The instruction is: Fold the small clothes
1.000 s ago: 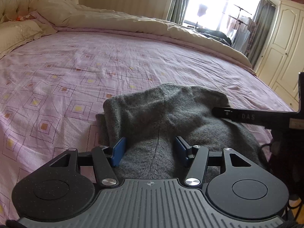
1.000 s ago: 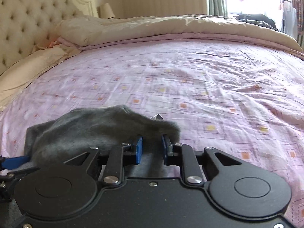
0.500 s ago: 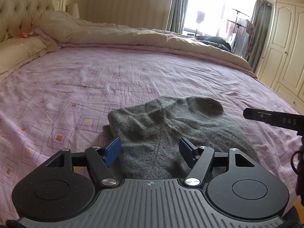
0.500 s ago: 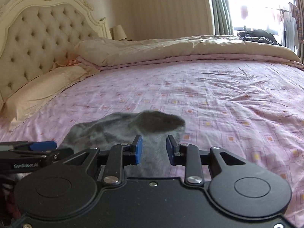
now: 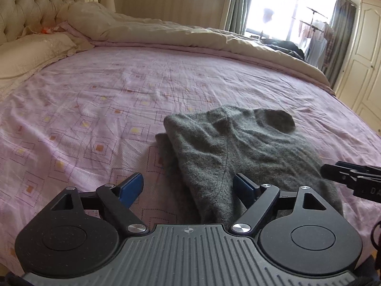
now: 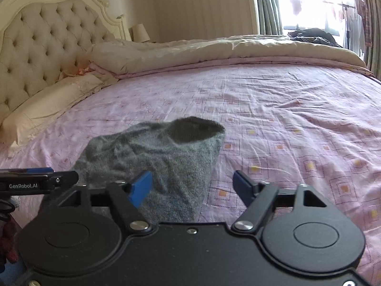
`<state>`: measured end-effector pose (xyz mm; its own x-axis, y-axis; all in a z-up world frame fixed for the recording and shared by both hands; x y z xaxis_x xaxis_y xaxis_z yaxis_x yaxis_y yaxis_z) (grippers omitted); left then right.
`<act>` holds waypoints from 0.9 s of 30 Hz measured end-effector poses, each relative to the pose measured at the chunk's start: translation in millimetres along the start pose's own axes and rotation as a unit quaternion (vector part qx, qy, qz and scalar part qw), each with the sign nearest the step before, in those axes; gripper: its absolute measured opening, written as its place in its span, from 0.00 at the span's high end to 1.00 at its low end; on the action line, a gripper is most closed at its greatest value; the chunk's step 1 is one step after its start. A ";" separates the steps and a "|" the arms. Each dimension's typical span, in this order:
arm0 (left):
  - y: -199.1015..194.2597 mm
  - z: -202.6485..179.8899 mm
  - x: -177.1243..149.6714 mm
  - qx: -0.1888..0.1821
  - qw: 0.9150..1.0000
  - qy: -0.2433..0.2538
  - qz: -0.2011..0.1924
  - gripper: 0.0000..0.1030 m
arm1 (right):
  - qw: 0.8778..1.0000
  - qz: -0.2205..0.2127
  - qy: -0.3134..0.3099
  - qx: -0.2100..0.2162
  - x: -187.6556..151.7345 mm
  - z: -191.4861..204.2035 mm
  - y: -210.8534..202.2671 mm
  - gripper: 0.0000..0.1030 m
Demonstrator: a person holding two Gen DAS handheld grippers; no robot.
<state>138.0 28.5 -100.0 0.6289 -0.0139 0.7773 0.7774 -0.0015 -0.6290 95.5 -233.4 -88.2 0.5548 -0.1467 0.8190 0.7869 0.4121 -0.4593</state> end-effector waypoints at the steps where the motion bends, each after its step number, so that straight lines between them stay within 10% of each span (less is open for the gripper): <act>1: -7.1 0.6 2.0 0.007 1.000 0.001 -0.002 0.20 | 1.000 -0.005 0.007 0.001 3.1 1.8 -6.4 0.08; 11: -71.6 -17.4 19.6 0.042 0.999 0.025 0.001 0.19 | 0.995 0.020 0.090 -0.037 4.9 15.6 -43.2 0.01; 16: -88.1 -28.3 13.9 0.076 0.996 0.043 -0.003 0.19 | 0.991 0.036 0.074 -0.108 -3.3 18.0 -53.6 0.01; 27: -98.1 -28.6 -4.5 0.096 0.994 0.036 0.036 0.19 | 0.992 0.053 0.046 -0.107 -15.9 34.6 -63.7 0.01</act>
<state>58.6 0.1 -42.1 0.6866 -0.0782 0.7228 0.7217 0.1927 -0.6648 27.2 -226.2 -60.1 0.6513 -0.1990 0.7322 0.7574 0.2298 -0.6112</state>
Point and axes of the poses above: each gripper's, at about its wrist camera, not at the fingertips, and y roughly the way its jaws point, z to its left, x to its top, the point moved 5 cm from there along y, roughly the way its jaws point, and after that the axes turned 13 degrees about x, right-handed, at the moved point
